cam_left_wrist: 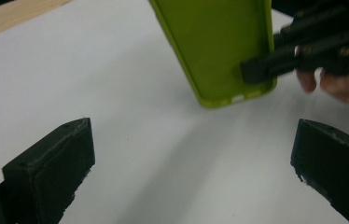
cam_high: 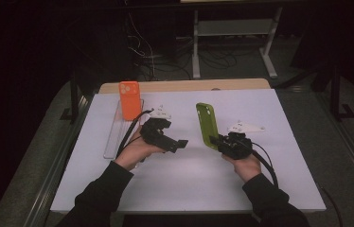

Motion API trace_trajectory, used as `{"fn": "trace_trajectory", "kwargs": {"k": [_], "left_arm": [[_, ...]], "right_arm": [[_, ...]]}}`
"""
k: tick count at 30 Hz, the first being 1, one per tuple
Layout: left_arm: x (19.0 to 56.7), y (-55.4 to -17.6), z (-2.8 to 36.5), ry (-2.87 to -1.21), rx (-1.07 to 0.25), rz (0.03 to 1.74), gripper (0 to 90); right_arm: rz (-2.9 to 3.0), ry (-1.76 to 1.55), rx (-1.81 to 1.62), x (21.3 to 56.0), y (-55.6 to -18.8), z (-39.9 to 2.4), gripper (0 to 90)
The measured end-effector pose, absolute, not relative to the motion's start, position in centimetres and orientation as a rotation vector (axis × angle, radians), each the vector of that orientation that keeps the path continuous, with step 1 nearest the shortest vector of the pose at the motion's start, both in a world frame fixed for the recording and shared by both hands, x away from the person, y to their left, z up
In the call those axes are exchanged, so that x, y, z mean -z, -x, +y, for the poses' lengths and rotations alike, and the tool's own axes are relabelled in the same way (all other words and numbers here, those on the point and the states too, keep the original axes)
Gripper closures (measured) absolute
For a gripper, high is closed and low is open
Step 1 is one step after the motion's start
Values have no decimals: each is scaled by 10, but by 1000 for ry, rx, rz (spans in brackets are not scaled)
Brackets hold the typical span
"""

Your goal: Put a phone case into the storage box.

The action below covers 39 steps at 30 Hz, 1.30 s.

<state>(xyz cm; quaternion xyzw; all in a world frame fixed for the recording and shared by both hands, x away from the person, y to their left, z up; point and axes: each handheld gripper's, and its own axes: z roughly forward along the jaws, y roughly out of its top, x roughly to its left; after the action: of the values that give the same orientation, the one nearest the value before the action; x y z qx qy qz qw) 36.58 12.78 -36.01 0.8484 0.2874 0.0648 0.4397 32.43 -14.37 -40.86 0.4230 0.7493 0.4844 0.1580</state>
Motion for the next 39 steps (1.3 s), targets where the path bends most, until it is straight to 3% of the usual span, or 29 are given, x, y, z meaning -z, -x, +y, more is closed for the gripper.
{"fn": "trace_trajectory", "kwargs": {"k": [15,39], "left_arm": [[346,-387,106,-1983,-113,717,0],[364,-393,92,-1938,-97,746,0]], "right_arm": [[2183,-1168,-1422,407,-318,-125,758],[2226,-1116,-1442,408,-314,-111,758]]}}
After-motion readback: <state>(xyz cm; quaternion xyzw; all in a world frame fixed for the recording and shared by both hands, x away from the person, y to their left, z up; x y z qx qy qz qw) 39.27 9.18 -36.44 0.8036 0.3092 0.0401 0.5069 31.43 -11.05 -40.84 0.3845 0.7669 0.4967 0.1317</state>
